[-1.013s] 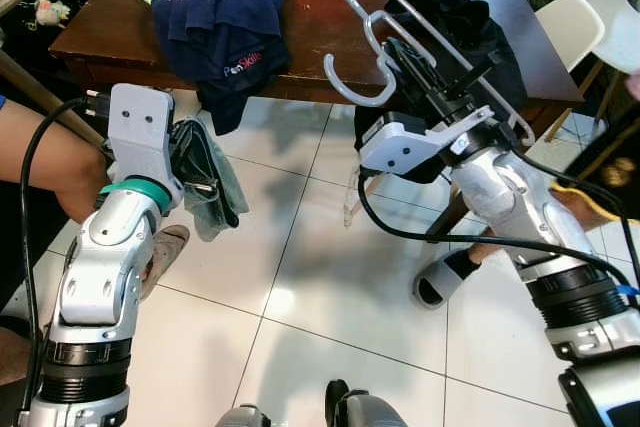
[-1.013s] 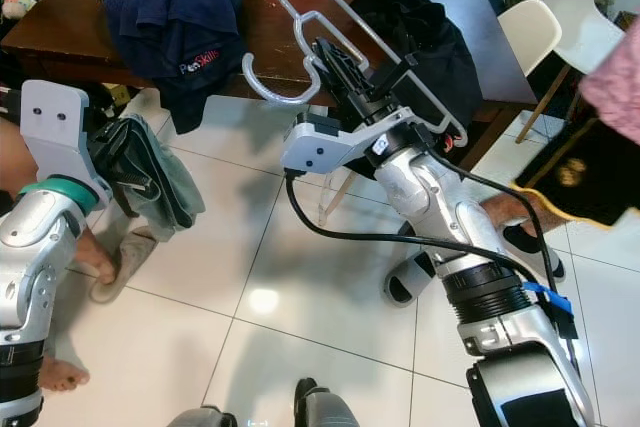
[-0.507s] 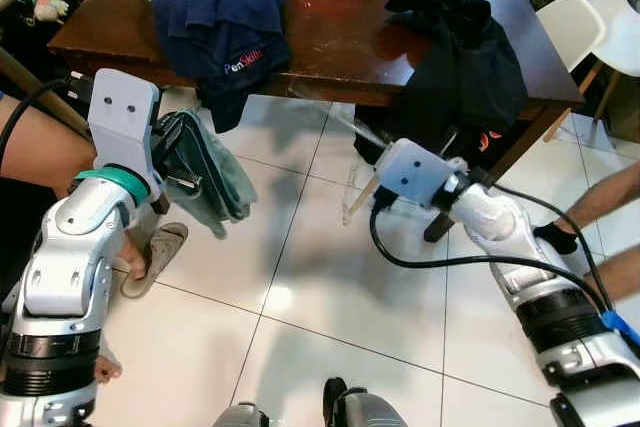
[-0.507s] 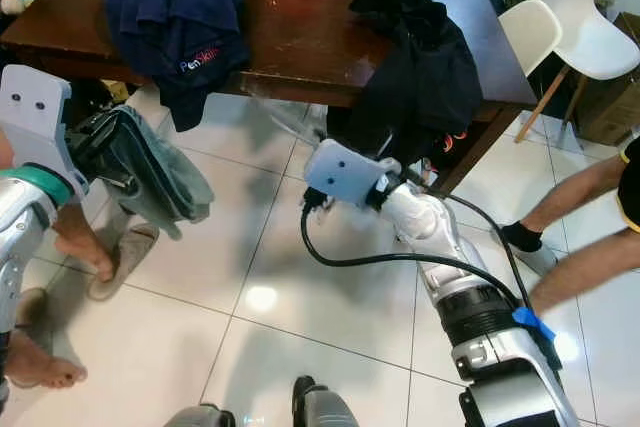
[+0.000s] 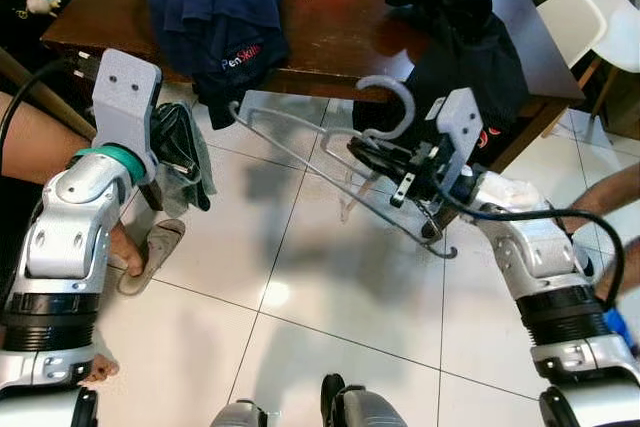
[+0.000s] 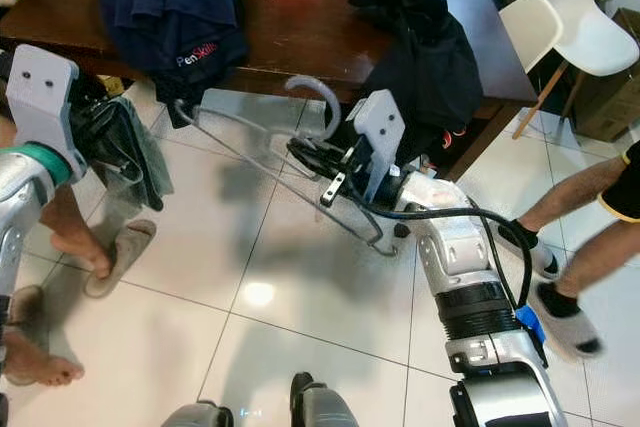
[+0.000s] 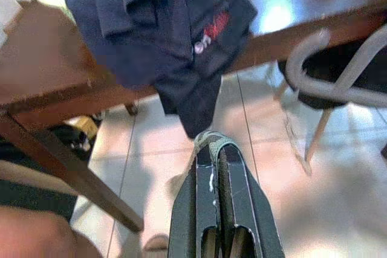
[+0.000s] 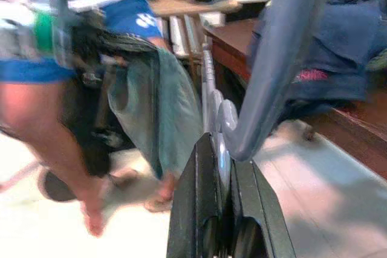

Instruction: Hang hanger

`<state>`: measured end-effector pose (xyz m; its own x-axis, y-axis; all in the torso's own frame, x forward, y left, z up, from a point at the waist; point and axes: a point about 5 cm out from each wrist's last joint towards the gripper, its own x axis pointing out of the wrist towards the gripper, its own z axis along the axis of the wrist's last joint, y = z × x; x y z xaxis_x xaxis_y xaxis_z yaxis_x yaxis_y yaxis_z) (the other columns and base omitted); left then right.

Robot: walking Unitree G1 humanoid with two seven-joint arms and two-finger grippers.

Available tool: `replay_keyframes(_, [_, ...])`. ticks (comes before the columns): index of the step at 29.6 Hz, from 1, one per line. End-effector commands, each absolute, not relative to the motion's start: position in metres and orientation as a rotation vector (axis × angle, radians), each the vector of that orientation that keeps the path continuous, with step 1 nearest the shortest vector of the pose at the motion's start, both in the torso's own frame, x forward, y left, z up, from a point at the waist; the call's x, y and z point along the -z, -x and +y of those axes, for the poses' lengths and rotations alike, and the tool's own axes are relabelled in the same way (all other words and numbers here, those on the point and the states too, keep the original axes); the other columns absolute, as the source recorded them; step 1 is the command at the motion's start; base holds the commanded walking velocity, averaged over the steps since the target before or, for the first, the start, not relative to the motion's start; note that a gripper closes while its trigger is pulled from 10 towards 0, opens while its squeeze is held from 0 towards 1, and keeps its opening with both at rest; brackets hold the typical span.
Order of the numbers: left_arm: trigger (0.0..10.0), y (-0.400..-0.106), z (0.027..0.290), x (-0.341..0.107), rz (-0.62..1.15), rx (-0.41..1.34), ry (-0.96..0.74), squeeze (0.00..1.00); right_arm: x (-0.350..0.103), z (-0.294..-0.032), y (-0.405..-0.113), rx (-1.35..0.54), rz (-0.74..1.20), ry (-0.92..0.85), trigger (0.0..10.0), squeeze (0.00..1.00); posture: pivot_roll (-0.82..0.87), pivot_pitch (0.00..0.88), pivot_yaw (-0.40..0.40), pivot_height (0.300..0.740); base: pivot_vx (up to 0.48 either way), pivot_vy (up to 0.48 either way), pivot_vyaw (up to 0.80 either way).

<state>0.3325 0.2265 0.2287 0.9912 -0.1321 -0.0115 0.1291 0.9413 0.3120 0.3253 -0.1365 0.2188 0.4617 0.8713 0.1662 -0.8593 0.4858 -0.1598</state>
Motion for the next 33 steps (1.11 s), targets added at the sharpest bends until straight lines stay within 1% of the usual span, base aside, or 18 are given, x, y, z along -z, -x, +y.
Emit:
replay_keyframes(1, [10.0,-0.332,0.228,-0.223,0.022,0.141,-0.325,0.00,-0.220,-0.138,-0.321,-1.093,-0.239,0.024,10.0,0.00,0.09,0.147,-0.017,0.740,0.000,0.000,0.00])
replay_keyframes(2, [10.0,-0.332,0.228,-0.223,0.022,0.141,-0.325,0.00,-0.220,-0.138,-0.321,-1.093,-0.239,0.024,10.0,0.00,0.09,0.147,-0.017,0.740,0.000,0.000,0.00])
replay_keyframes(3, [10.0,-0.335,0.229,-0.225,0.023,0.135,-0.311,0.00,-0.221,-0.136,-0.316,-1.135,-0.237,0.019,10.0,0.00,0.09,0.151,-0.013,0.740,0.000,0.000,0.00])
replay_keyframes(5, [10.0,-0.335,0.229,-0.225,0.023,0.135,-0.311,0.00,-0.221,-0.136,-0.316,-1.135,-0.237,0.019,10.0,0.00,0.09,0.151,-0.013,0.740,0.000,0.000,0.00])
replay_keyframes(8, [10.0,-0.340,0.228,-0.236,-0.003,0.140,-0.282,0.00,-0.220,-0.134,-0.311,-1.176,-0.220,0.045,10.0,0.00,0.09,0.158,-0.002,0.740,0.000,0.000,0.00])
replay_keyframes(17, [10.0,-0.345,0.229,-0.250,-0.044,0.125,-0.271,0.00,-0.217,-0.131,-0.309,-1.191,-0.202,0.077,10.0,0.00,0.09,0.165,-0.002,0.740,0.000,0.000,0.00])
replay_keyframes(21, [10.0,-0.351,0.218,-0.262,-0.073,0.170,-0.215,0.00,-0.219,-0.125,-0.312,-1.165,-0.219,0.086,10.0,0.00,0.09,0.163,0.000,0.740,0.000,0.000,0.00])
replay_keyframes(22, [10.0,-0.351,0.218,-0.262,-0.073,0.170,-0.215,0.00,-0.219,-0.125,-0.312,-1.165,-0.219,0.086,10.0,0.00,0.09,0.163,0.000,0.740,0.000,0.000,0.00])
replay_keyframes(23, [10.0,-0.352,0.211,-0.263,-0.071,0.211,-0.188,0.00,-0.221,-0.122,-0.313,-1.145,-0.232,0.083,10.0,0.00,0.09,0.162,0.002,0.740,0.000,0.000,0.00])
replay_keyframes(25, [10.0,-0.352,0.211,-0.263,-0.071,0.211,-0.188,0.00,-0.221,-0.122,-0.313,-1.145,-0.232,0.083,10.0,0.00,0.09,0.162,0.002,0.740,0.000,0.000,0.00])
replay_keyframes(28, [10.0,-0.353,0.199,-0.264,-0.068,0.266,-0.152,0.00,-0.223,-0.116,-0.313,-1.122,-0.249,0.076,10.0,0.00,0.09,0.161,0.004,0.740,0.000,0.000,0.00])
replay_keyframes(30, [10.0,-0.353,0.199,-0.264,-0.068,0.266,-0.152,0.00,-0.223,-0.116,-0.313,-1.122,-0.249,0.076,10.0,0.00,0.09,0.161,0.004,0.740,0.000,0.000,0.00])
replay_keyframes(33, [10.0,-0.354,0.189,-0.263,-0.066,0.294,-0.119,0.00,-0.221,-0.108,-0.313,-1.094,-0.264,0.064,10.0,0.00,0.09,0.156,0.002,0.740,0.000,0.000,0.00])
